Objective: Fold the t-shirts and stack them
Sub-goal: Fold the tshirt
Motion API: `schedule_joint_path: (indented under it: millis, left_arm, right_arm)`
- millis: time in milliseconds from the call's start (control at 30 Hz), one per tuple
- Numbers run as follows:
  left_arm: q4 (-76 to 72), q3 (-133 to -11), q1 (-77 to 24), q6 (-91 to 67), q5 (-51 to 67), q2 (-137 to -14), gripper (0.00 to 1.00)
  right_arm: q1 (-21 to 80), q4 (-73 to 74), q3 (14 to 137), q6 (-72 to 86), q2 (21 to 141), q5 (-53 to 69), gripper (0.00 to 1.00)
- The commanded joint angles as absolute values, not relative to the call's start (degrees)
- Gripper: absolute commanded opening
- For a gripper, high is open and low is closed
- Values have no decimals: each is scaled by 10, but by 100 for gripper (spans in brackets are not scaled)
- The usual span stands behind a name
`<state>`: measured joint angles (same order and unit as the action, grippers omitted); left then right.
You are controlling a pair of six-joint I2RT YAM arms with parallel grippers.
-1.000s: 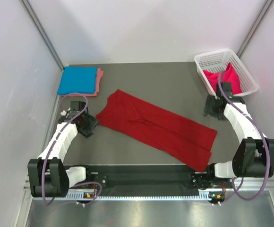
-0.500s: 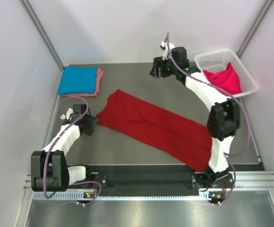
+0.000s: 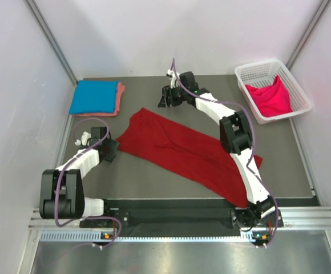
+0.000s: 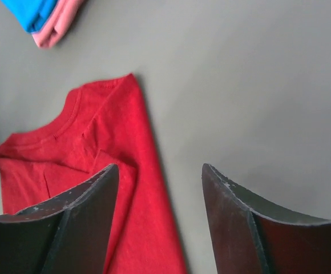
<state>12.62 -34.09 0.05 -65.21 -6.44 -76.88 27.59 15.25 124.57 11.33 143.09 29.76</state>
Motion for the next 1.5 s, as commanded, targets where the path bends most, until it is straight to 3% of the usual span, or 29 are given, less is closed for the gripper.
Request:
schedule_joint_path:
  millis: [0,367,733,967,1100,1200,1267,1467]
  left_arm:
    - [85,-337,2,-664,-58,-792,54]
    - [82,-345,3,-675,-76,-808,51]
    - [98,-362,3,-680,-85,-820,48]
    - [100,-388,3,-681,-84,-858,43]
    - [96,-405,2,-677,-87,-881,32]
    - [80,-425,2,-665,-84,-904,9]
    - [79,-459,2,-650,-82,-924,0]
    - [47,-585,-15,-586,-71,-1035,0]
  right_arm:
    - [298,138,1303,122,1448,309,60]
    - [323,222,1371,140,1524,281,42]
    - [347,282,1364,118,1541,278,35]
    - [344,269,1341,127,1537,232,18]
    - [336,244,1335,143,1530,221,10]
    - [326,214,1332,168,1528,222,2]
    - [319,180,1326,190,1526,225,0]
    - [285,83,1317,304,1516,219,0]
